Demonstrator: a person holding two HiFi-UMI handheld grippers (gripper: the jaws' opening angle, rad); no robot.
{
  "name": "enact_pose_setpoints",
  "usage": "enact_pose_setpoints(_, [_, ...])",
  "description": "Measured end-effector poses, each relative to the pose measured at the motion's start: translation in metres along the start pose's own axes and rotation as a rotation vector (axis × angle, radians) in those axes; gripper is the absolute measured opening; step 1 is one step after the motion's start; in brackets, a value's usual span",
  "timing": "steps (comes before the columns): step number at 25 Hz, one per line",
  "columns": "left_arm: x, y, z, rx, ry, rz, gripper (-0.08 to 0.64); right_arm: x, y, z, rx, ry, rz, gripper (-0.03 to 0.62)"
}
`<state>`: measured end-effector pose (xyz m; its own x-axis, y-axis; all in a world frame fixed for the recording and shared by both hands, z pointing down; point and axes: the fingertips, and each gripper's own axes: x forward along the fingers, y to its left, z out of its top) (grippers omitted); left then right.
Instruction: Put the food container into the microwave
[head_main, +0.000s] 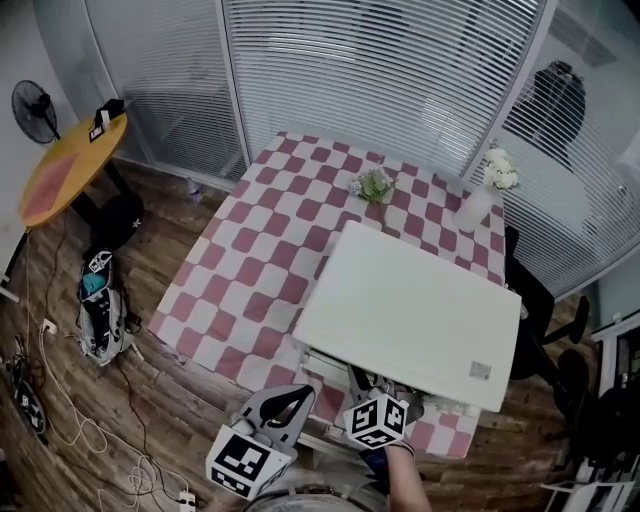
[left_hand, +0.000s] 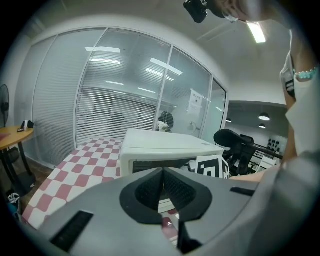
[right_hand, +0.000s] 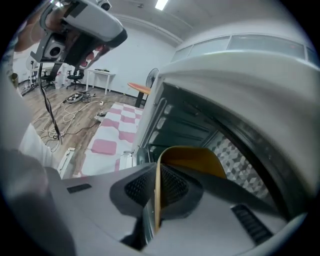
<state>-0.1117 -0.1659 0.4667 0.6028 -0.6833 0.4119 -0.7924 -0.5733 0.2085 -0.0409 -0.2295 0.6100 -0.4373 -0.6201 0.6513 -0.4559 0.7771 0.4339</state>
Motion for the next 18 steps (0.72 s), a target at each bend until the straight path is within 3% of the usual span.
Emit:
enact_pose_setpoints(7, [-0.004, 0.005, -0.001, -0.006, -0.011, 0.015, 0.014, 0.014, -0.007, -0.006, -0.037, 0.027, -0.044, 0.011])
enact_pose_setpoints(18, [-0.006, 0.008, -0.002, -0.001, -0.013, 0.017, 0.014, 0.023, -0.002, -0.012, -0.060, 0.052, -0.023, 0.014])
